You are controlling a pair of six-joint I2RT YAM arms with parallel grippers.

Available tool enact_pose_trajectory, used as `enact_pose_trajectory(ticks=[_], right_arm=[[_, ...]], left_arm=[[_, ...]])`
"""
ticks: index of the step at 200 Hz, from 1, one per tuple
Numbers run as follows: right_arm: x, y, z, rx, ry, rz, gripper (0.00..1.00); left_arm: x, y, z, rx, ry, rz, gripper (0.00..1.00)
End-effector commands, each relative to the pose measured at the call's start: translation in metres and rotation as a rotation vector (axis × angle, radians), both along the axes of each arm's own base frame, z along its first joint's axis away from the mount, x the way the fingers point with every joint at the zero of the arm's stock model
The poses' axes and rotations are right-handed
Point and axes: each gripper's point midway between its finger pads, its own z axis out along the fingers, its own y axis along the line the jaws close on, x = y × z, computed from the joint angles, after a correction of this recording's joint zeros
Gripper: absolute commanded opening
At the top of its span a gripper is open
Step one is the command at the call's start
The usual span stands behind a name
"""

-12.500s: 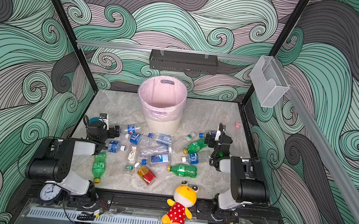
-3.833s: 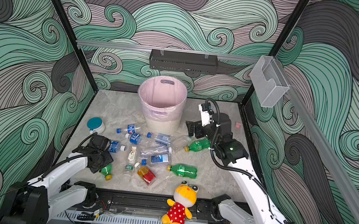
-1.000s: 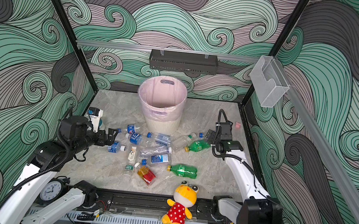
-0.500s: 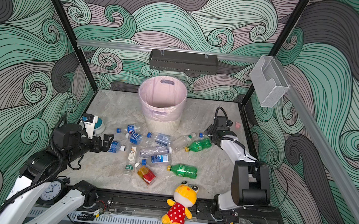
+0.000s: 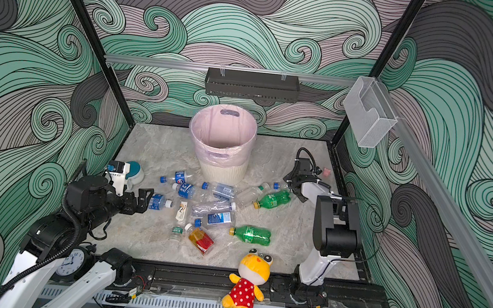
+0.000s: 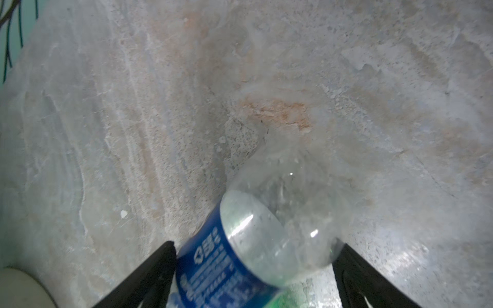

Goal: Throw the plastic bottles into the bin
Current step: 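Grasp the clear blue-labelled bottle with the right gripper and lift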

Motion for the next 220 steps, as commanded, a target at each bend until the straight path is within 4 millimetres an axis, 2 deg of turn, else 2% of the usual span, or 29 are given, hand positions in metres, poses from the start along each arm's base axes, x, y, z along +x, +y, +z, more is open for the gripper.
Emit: enact_pose_trajectory(ticks=[1,27,78,90,109,129,172,192,220], right_arm=[[0.016,-0.010,0.002,0.026,-0.038,-0.045,0.87],[0.023,-0.015,-0.005,0.046,-0.023,-0.025,0.78],[0.026,-0.019,-0.015,0.053,0.014,0.029,0.70],[0.028,-0.019,-0.017,0.062,0.014,0.044,0.65],[0.031,-0.018,-0.015,0.071,0.002,0.075,0.56],[0.033,-0.019,-0.008,0.055,-0.006,0.104,0.55],[0.042,-0.016,0.027,0.030,-0.082,0.179,0.54],[0.055,-0.010,0.058,0.118,-0.186,0.213,0.50],[0.059,-0.002,0.103,0.118,-0.263,0.284,0.50]], left_arm=[[-0.002,0.000,0.003,-0.036,0.002,0.017,0.99],[0.002,-0.005,0.007,-0.077,-0.008,0.013,0.99],[0.007,-0.010,0.007,-0.110,-0.003,0.015,0.99],[0.007,-0.010,0.006,-0.117,-0.002,0.019,0.99],[0.008,-0.012,0.005,-0.127,0.002,0.018,0.99],[0.010,-0.014,0.003,-0.135,0.010,0.016,0.99],[0.014,-0.015,-0.002,-0.137,0.017,0.021,0.99],[0.016,-0.016,-0.009,-0.132,0.038,0.023,0.99],[0.019,-0.016,-0.019,-0.137,0.064,0.037,0.99]])
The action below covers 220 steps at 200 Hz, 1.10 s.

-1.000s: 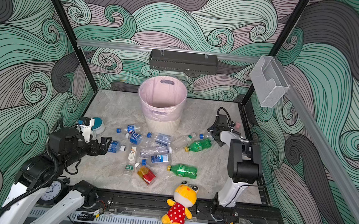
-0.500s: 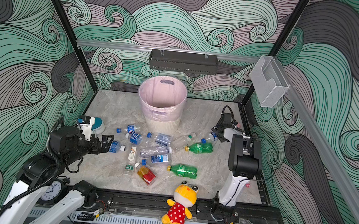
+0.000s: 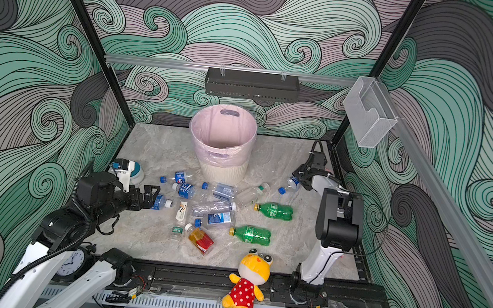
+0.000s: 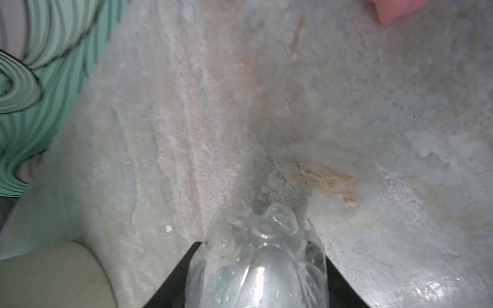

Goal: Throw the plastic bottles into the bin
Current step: 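Grasp the clear blue-labelled bottle with the right gripper and lift, then carry the bottle over the bin with the right gripper and release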

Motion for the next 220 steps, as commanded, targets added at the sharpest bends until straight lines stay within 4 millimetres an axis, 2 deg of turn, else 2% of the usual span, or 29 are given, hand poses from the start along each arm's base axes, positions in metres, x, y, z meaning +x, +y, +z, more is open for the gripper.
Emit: enact_pose_trajectory(ticks=[1,25,47,72,107,134,157,172,196,220], right_arm=[[0.013,0.010,0.063,0.025,-0.143,0.084,0.50],[0.002,0.020,0.094,0.028,-0.193,0.148,0.50],[-0.021,0.031,0.117,0.020,-0.241,0.213,0.50],[-0.050,0.050,0.133,0.034,-0.305,0.312,0.50],[-0.095,0.088,0.153,0.038,-0.390,0.479,0.50],[-0.117,0.110,0.170,0.052,-0.449,0.563,0.50],[-0.125,0.122,0.194,0.063,-0.501,0.602,0.51],[-0.128,0.132,0.219,0.068,-0.541,0.628,0.51],[-0.122,0.158,0.275,0.054,-0.663,0.686,0.50],[-0.094,0.205,0.336,0.071,-0.791,0.780,0.50]], left_arm=[[0.004,-0.001,-0.004,-0.022,0.010,0.018,0.99],[0.005,0.001,-0.008,-0.024,0.016,0.038,0.99],[0.005,0.004,-0.015,-0.016,0.031,0.052,0.99],[0.004,0.009,-0.024,-0.014,0.052,0.093,0.99],[0.004,0.025,-0.036,0.017,0.080,0.188,0.99],[0.003,0.029,-0.040,0.024,0.098,0.217,0.99],[0.002,0.034,-0.043,0.010,0.102,0.263,0.99],[0.000,0.040,-0.047,0.004,0.105,0.313,0.99],[-0.004,0.048,-0.053,0.009,0.133,0.372,0.99],[-0.004,0.047,-0.056,-0.006,0.146,0.385,0.99]])
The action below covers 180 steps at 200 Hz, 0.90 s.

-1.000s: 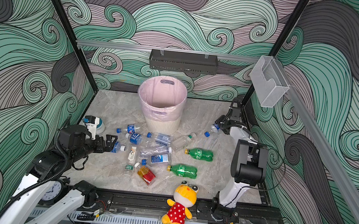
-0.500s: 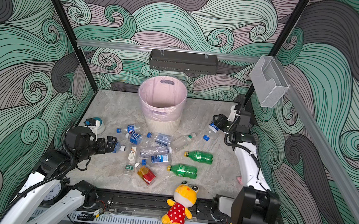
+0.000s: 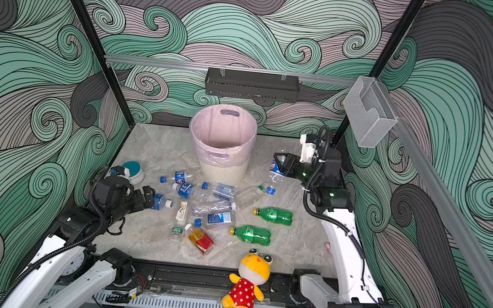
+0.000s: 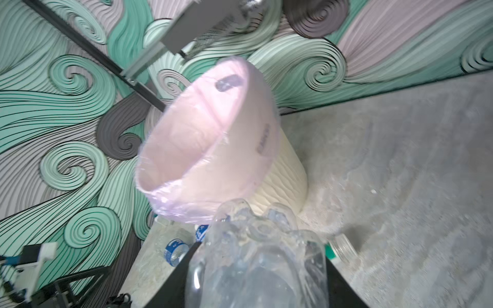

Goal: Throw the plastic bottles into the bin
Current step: 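Carry the bottle over the bin with the right gripper and release, then withdraw the right gripper while the left gripper lowers onto a clear bottle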

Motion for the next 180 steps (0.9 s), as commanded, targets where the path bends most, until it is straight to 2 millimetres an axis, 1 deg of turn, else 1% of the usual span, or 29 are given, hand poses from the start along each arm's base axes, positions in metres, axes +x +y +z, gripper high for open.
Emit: enact_pose_trajectory(ticks=[1,10,16,18,19,22,23,27,28,30,35,37,43,45,46,50,55,59,68,81,94,97,100,109,113,114,133,160,180], right_arm=[[0.024,0.042,0.069,0.038,-0.159,0.089,0.49],[0.039,0.065,0.086,0.033,-0.187,0.129,0.49],[0.050,0.080,0.095,0.027,-0.202,0.146,0.51],[0.051,0.084,0.103,0.027,-0.218,0.151,0.52],[0.055,0.087,0.102,0.025,-0.215,0.153,0.52],[0.063,0.094,0.104,0.021,-0.220,0.157,0.54],[0.066,0.097,0.101,0.018,-0.215,0.159,0.55],[0.073,0.106,0.108,0.015,-0.233,0.170,0.59],[0.076,0.109,0.106,0.012,-0.228,0.174,0.60],[0.077,0.113,0.112,0.010,-0.247,0.181,0.62],[0.088,0.123,0.114,0.002,-0.260,0.193,0.67],[0.090,0.125,0.118,-0.001,-0.271,0.192,0.69],[0.103,0.132,0.116,-0.016,-0.272,0.177,0.73],[0.109,0.133,0.112,-0.024,-0.262,0.169,0.74],[0.112,0.134,0.114,-0.026,-0.267,0.163,0.75],[0.117,0.136,0.112,-0.034,-0.258,0.158,0.76],[0.121,0.138,0.112,-0.040,-0.256,0.159,0.77],[0.122,0.140,0.107,-0.053,-0.235,0.163,0.77],[0.125,0.138,0.103,-0.074,-0.221,0.153,0.79],[0.120,0.132,0.101,-0.098,-0.231,0.130,0.81],[0.108,0.120,0.102,-0.125,-0.263,0.102,0.85],[0.103,0.116,0.099,-0.137,-0.260,0.095,0.86],[0.100,0.113,0.105,-0.135,-0.288,0.088,0.87],[0.090,0.106,0.104,-0.147,-0.299,0.078,0.88],[0.080,0.102,0.106,-0.152,-0.309,0.075,0.89],[0.078,0.100,0.110,-0.150,-0.317,0.073,0.89],[0.048,0.086,0.098,-0.185,-0.308,0.079,0.90],[0.012,0.061,0.056,-0.242,-0.248,0.050,0.90],[-0.008,0.039,0.022,-0.278,-0.200,0.003,0.92]], left_arm=[[-0.003,0.010,-0.005,-0.006,0.022,0.077,0.99],[-0.002,0.008,-0.006,-0.014,0.021,0.077,0.99],[-0.001,0.008,-0.006,-0.019,0.021,0.077,0.99],[-0.001,0.007,-0.006,-0.019,0.021,0.078,0.99],[-0.001,0.007,-0.007,-0.020,0.022,0.077,0.99],[-0.001,0.007,-0.007,-0.021,0.023,0.077,0.99],[-0.001,0.007,-0.007,-0.021,0.022,0.078,0.99],[0.000,0.007,-0.008,-0.021,0.021,0.078,0.99],[0.000,0.007,-0.008,-0.022,0.020,0.078,0.99],[0.000,0.007,-0.008,-0.021,0.020,0.080,0.99],[0.001,0.008,-0.010,-0.019,0.019,0.087,0.99],[0.001,0.009,-0.011,-0.018,0.020,0.093,0.99],[0.002,0.011,-0.012,-0.013,0.018,0.110,0.99],[0.002,0.012,-0.012,-0.012,0.018,0.116,0.99],[0.002,0.012,-0.012,-0.012,0.017,0.117,0.99],[0.003,0.012,-0.013,-0.011,0.018,0.120,0.98],[0.004,0.012,-0.013,-0.011,0.017,0.122,0.98],[0.004,0.012,-0.012,-0.014,0.017,0.125,0.99],[0.005,0.013,-0.013,-0.012,0.026,0.139,0.99],[0.006,0.014,-0.015,-0.009,0.038,0.151,0.99],[0.007,0.015,-0.019,-0.004,0.047,0.160,0.99],[0.007,0.015,-0.021,-0.003,0.049,0.162,0.99],[0.008,0.015,-0.022,-0.001,0.053,0.163,0.99],[0.009,0.015,-0.025,0.000,0.056,0.162,0.99],[0.010,0.014,-0.027,0.001,0.061,0.162,0.99],[0.010,0.014,-0.027,0.001,0.062,0.163,0.99],[0.014,0.013,-0.033,0.001,0.074,0.170,0.99],[0.020,0.013,-0.041,0.000,0.099,0.204,0.99],[0.022,0.016,-0.048,0.000,0.124,0.250,0.99]])
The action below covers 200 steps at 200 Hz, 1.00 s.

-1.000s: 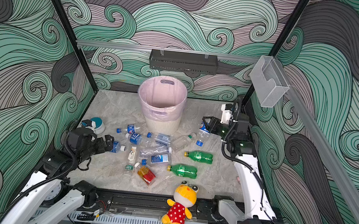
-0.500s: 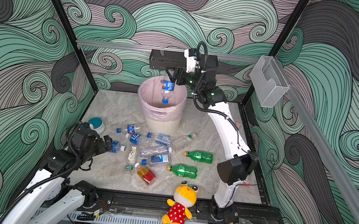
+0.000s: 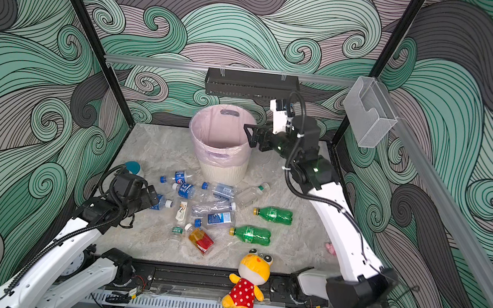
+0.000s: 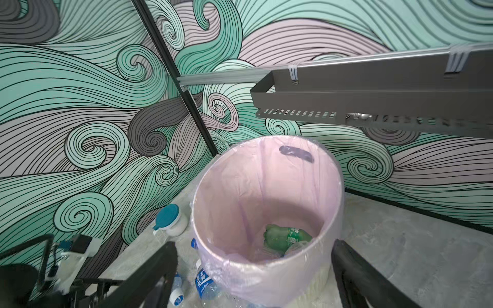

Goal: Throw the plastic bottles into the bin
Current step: 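Withdraw the right gripper while the left gripper lowers onto a clear bottle, then close the left gripper on the clear blue-labelled bottle and lift it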

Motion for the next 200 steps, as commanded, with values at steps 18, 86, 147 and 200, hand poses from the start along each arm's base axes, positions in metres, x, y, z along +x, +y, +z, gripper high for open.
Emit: enact_pose_trajectory(ticks=[18,86,147,200], right_arm=[[-0.018,-0.039,-0.078,-0.095,0.110,-0.124,0.92],[-0.047,-0.065,-0.143,-0.107,0.238,-0.176,0.92],[-0.052,-0.061,-0.150,-0.104,0.256,-0.145,0.92],[-0.055,-0.064,-0.159,-0.107,0.270,-0.156,0.92]], left_arm=[[0.010,0.008,-0.006,-0.014,0.002,0.132,0.99],[0.025,0.014,-0.032,-0.074,-0.015,0.336,0.99],[0.039,0.019,-0.063,-0.064,0.060,0.428,0.95],[0.041,0.024,-0.091,-0.001,0.171,0.465,0.95]])
